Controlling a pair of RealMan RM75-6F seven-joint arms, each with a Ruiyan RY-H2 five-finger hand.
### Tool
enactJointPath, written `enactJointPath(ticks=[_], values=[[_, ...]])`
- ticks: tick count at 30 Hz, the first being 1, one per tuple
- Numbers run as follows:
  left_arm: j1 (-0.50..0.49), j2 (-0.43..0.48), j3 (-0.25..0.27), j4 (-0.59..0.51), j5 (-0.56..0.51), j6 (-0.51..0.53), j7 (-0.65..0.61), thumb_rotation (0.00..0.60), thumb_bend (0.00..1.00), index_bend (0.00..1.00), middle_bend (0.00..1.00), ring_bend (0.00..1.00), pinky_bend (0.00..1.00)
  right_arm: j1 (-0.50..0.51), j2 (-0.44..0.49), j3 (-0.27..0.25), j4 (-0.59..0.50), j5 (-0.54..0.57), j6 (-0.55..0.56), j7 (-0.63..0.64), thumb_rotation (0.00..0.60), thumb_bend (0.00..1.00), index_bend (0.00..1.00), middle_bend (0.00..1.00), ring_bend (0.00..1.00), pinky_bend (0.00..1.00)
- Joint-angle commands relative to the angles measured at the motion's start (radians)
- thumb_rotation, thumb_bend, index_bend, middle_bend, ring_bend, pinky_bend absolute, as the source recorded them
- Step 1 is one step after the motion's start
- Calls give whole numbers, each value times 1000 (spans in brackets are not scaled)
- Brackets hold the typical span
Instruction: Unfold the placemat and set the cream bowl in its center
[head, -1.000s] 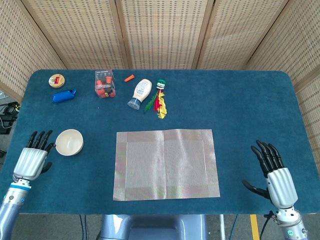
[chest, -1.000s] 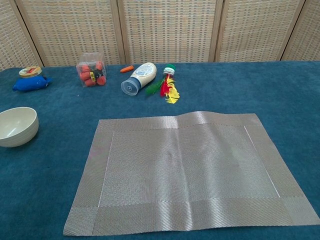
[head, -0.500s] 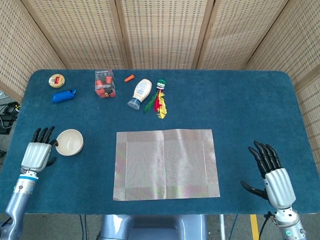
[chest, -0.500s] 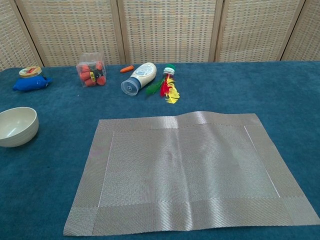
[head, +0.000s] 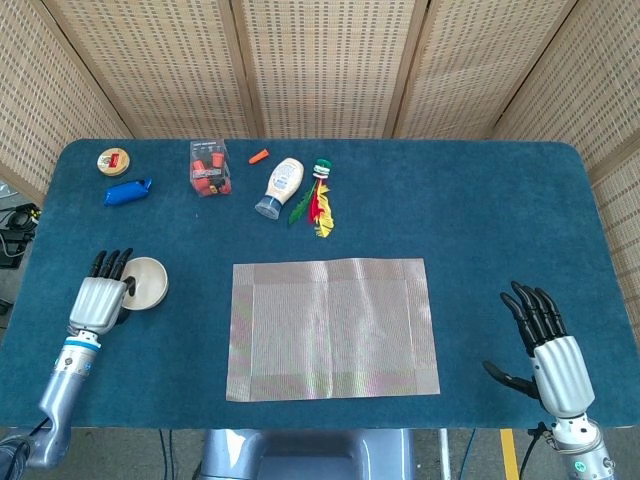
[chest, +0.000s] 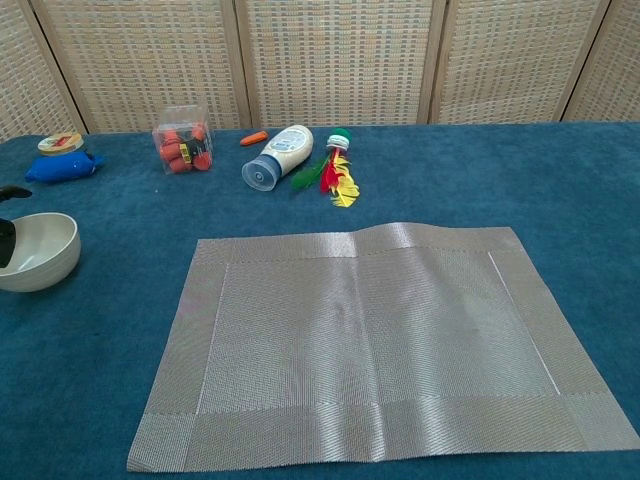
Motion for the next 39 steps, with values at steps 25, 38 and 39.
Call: enactJointPath(ticks=[25, 38, 39], values=[[-43, 72, -10, -251, 89, 61, 143, 600, 451, 725, 0, 0, 0, -4, 11, 1, -7, -4, 20, 22, 600, 222, 77, 0, 0, 0], [-177, 23, -48, -584, 86, -61, 459, 600, 449, 709, 0, 0, 0, -7, 27, 14, -5, 22, 27, 67, 600, 222, 81, 0, 0, 0], [-186, 9, -52, -594, 76, -73, 485, 600, 449, 708, 0, 0, 0, -8, 29, 15, -4, 23, 28, 71, 600, 222, 81, 0, 0, 0]])
